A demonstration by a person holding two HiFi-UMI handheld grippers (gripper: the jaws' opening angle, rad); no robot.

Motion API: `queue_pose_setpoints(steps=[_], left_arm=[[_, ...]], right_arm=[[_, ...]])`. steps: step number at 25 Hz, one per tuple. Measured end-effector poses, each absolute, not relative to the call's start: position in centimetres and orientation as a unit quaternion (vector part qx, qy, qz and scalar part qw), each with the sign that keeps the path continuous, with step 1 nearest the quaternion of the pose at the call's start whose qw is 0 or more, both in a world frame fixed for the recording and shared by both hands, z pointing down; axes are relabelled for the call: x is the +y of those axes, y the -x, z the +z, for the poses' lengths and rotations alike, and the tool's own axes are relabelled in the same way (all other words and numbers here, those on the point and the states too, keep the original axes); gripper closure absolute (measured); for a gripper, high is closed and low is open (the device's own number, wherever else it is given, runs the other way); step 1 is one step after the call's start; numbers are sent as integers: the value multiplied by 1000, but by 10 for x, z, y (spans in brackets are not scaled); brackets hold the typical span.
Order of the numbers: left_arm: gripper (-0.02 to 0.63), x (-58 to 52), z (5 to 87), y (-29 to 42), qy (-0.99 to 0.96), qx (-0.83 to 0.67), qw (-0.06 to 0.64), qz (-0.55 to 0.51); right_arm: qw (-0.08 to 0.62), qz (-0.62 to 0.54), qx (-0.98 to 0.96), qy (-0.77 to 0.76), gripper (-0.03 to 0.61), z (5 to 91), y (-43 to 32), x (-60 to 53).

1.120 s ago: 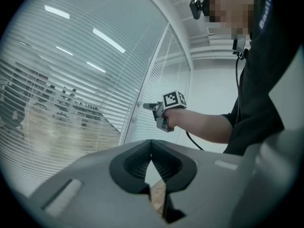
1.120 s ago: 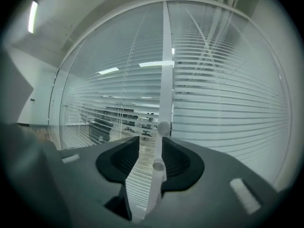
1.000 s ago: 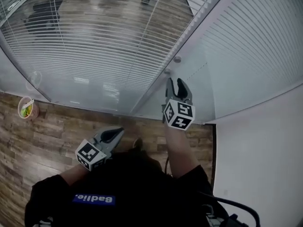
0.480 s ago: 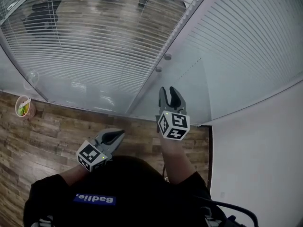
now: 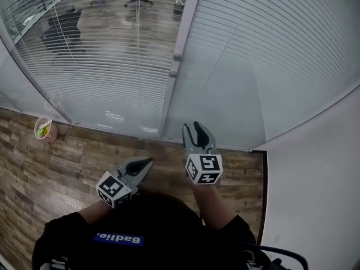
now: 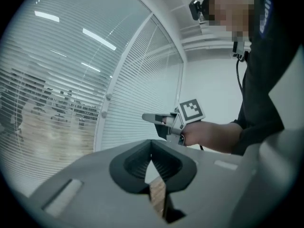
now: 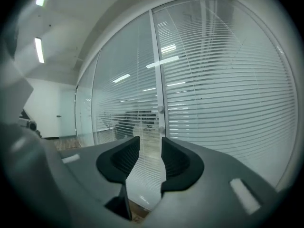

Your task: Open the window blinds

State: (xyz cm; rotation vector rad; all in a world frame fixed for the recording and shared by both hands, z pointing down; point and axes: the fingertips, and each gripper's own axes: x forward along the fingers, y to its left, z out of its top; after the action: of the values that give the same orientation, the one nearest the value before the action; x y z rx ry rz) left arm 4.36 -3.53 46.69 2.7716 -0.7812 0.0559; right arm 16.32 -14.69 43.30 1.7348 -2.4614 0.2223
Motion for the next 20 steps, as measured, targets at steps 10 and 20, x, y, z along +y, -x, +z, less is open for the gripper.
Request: queue_pose_setpoints(steps=[10, 20], left_arm=[[614, 1, 457, -65, -947, -301, 101, 38], [614, 12, 453, -58, -966, -242, 92, 7]], right_arm=[[48, 90, -882, -459, 443, 473, -137, -40], [35, 53, -906, -419, 484, 466, -92, 12]])
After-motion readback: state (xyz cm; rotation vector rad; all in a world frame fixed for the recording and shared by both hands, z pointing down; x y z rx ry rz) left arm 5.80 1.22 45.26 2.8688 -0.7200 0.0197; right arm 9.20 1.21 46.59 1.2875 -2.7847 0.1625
